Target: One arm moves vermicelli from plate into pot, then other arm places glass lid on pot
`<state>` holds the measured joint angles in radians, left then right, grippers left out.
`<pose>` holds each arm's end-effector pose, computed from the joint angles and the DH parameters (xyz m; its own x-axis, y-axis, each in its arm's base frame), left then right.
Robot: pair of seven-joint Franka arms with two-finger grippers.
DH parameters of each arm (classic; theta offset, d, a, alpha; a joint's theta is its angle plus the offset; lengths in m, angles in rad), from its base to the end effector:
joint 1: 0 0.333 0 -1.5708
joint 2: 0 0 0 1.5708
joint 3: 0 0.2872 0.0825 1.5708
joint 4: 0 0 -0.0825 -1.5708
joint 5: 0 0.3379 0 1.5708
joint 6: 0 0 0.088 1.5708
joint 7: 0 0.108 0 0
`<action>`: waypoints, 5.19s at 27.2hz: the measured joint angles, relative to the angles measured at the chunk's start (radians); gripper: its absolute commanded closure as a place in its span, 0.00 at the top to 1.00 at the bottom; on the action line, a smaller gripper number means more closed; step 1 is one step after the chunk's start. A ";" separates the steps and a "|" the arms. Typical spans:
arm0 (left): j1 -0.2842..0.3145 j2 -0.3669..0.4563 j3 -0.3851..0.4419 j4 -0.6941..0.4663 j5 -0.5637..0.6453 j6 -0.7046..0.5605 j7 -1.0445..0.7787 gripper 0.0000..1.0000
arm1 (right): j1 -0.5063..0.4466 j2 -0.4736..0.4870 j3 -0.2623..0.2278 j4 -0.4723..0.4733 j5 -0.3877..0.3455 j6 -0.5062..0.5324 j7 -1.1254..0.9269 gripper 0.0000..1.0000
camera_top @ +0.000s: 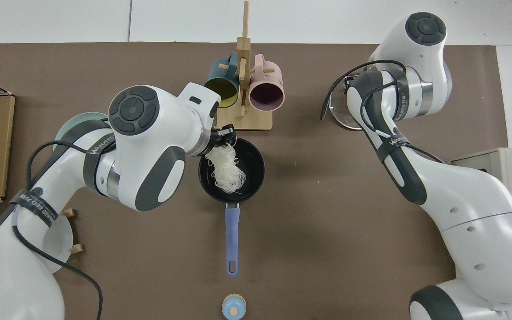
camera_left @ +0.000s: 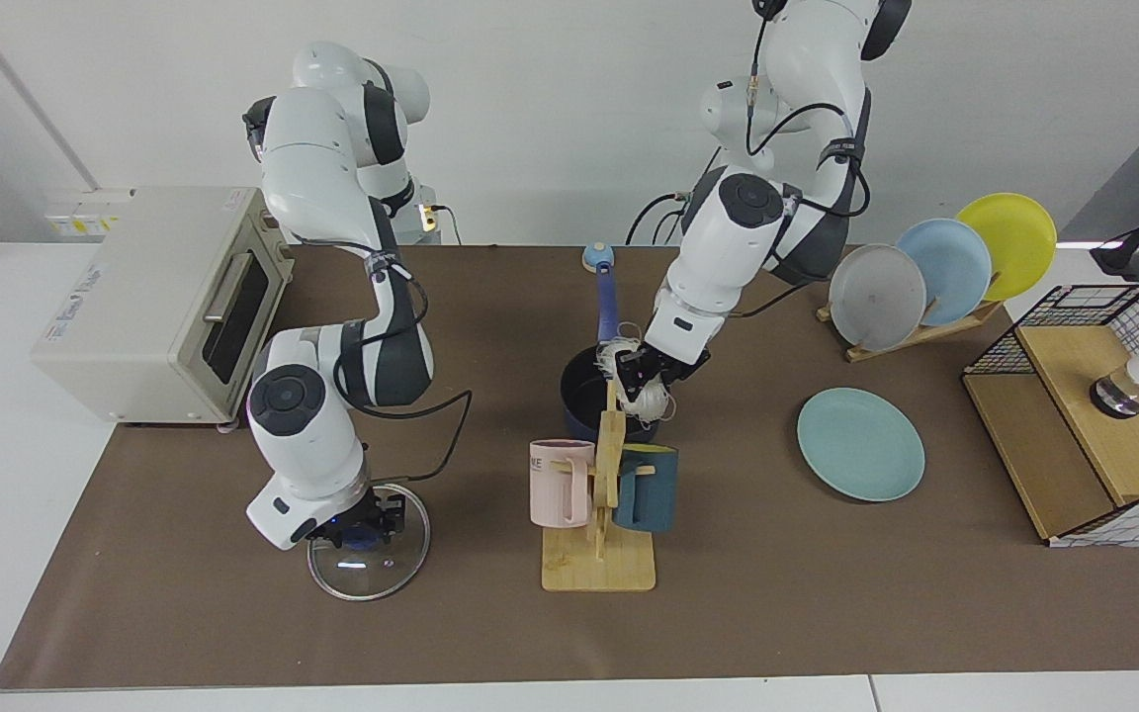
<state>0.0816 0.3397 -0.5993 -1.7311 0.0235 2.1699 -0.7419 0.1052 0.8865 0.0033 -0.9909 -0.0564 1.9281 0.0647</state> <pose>0.5409 -0.2690 0.4200 0.9678 0.2516 0.0005 0.2449 -0.9426 0.2271 0.7114 0.0727 0.3240 0.9966 0.0621 0.0534 0.0595 -0.9971 0.0478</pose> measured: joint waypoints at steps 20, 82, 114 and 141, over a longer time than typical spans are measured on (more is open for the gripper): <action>-0.029 0.045 -0.002 -0.036 0.002 0.022 -0.041 1.00 | -0.013 -0.138 -0.001 -0.060 0.000 -0.044 -0.002 0.00; 0.048 -0.282 0.469 0.259 -0.016 -0.616 0.711 1.00 | 0.428 -0.528 0.013 -0.306 -0.009 -0.332 0.492 0.00; 0.042 -0.285 0.464 0.259 -0.016 -0.616 0.710 1.00 | 0.534 -0.311 0.012 -0.198 -0.010 -0.177 0.641 0.00; 0.042 -0.285 0.464 0.259 -0.016 -0.616 0.710 1.00 | 0.556 -0.265 0.010 -0.173 -0.010 -0.130 0.641 0.00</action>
<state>0.1231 0.0547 -0.1350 -1.4721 0.0077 1.5537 -0.0314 0.6613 0.6216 0.0134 -1.1637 -0.0660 1.7978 0.7056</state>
